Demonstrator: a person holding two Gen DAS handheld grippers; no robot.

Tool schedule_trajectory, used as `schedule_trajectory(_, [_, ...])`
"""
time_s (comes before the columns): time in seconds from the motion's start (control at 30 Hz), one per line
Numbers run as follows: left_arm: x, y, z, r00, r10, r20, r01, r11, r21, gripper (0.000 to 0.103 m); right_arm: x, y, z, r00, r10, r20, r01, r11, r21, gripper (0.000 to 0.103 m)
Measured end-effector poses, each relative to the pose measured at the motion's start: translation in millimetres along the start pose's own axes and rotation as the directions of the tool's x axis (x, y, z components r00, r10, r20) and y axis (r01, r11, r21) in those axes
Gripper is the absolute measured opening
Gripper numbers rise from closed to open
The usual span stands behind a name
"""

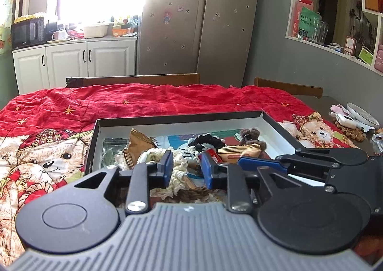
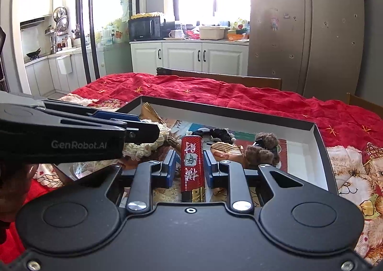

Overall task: Organize objects
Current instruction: 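Open the left tool to drop the hair tie while the right tool lowers the red packet into the box, then move both tools back toward the blue hair tie and purple packet beside the box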

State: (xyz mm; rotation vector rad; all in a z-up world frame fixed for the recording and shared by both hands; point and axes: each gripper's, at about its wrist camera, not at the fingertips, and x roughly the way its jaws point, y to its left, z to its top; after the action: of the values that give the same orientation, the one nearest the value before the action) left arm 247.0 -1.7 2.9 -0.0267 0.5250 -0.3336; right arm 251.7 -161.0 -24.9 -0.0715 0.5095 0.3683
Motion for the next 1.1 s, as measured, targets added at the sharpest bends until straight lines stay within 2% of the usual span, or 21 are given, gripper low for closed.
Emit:
schedule_trajectory(0.5, [-37.1, -11.9, 4.3, 0.999, -0.032, 0.036, 0.032, 0.999, 0.017, 0.048, -37.7, 13.2, 6.9, 0.999, 0.013, 0.039, -0.013, 1.0, -0.001, 0.024])
schedule_trajectory(0.77, [-59.1, -19.0, 1.4, 0.998, -0.042, 0.049, 0.04, 0.999, 0.035, 0.054, -65.3, 16.5, 7.3, 0.998, 0.013, 0.062, -0.013, 1.0, -0.001, 0.024])
schedule_trajectory(0.93, [-74.0, -22.0, -4.3, 0.998, -0.041, 0.054, 0.039, 0.998, 0.043, 0.058, -83.2, 20.9, 2.2, 0.998, 0.011, 0.064, -0.01, 1.0, -0.007, 0.032])
schedule_trajectory(1.1, [-87.4, -20.7, -12.5, 0.998, -0.029, 0.052, 0.028, 0.999, 0.032, 0.061, -102.3, 27.6, -6.2, 0.998, 0.011, 0.056, -0.01, 1.0, -0.018, 0.034])
